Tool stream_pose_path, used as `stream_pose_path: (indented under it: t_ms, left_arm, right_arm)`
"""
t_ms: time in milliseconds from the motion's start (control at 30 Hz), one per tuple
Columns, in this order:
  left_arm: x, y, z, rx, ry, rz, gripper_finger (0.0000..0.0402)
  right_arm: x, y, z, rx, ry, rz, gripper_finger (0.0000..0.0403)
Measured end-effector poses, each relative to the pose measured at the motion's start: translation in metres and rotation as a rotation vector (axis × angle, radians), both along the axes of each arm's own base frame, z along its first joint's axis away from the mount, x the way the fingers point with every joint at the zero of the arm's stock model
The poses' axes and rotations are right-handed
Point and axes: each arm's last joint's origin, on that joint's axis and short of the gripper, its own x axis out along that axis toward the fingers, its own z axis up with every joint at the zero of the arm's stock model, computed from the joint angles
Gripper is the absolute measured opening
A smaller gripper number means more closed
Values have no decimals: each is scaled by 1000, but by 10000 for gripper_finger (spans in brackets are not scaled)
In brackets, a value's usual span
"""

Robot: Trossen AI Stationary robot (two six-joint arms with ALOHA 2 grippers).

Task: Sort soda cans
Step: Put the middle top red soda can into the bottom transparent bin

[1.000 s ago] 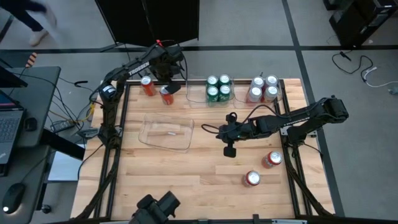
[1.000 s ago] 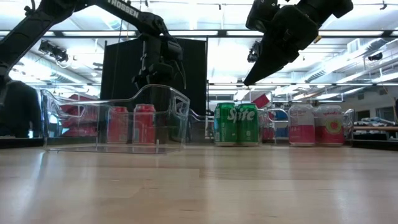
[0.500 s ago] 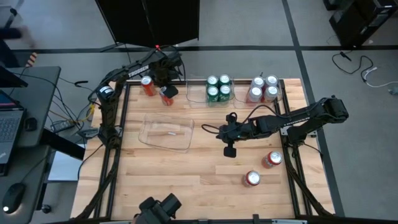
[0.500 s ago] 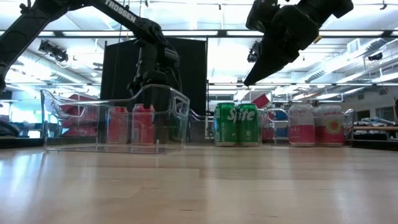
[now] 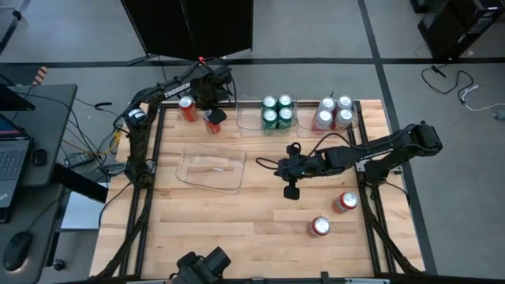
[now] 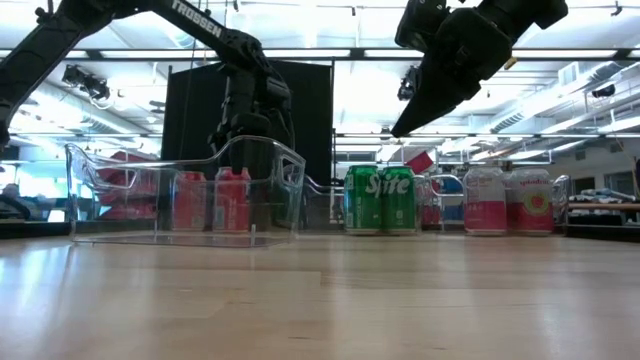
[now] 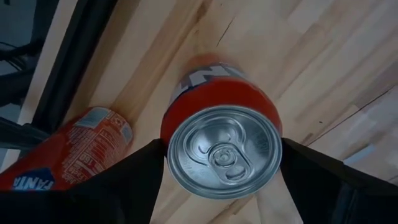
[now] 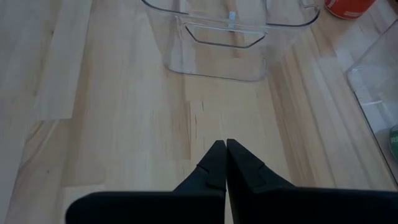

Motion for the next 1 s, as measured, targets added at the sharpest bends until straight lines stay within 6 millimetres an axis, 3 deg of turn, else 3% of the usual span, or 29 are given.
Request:
stream_pose_path:
  t_ms: [167,500,733,1000]
  left_arm:
    - [4,1,8,13,-23,26,295]
    - [3,-2,-5,13,-26,-4,248]
    - [8,-1,17,28,-24,-14,244]
    - [17,-15,36,34,-18,-57,243]
  right_arm:
    - [0,0,0,0,-2,0,0]
    - [0,0,0,-1,-1,2,0]
    - [0,0,0,-4,-2,5,0]
    - [0,0,0,-4,-2,5,0]
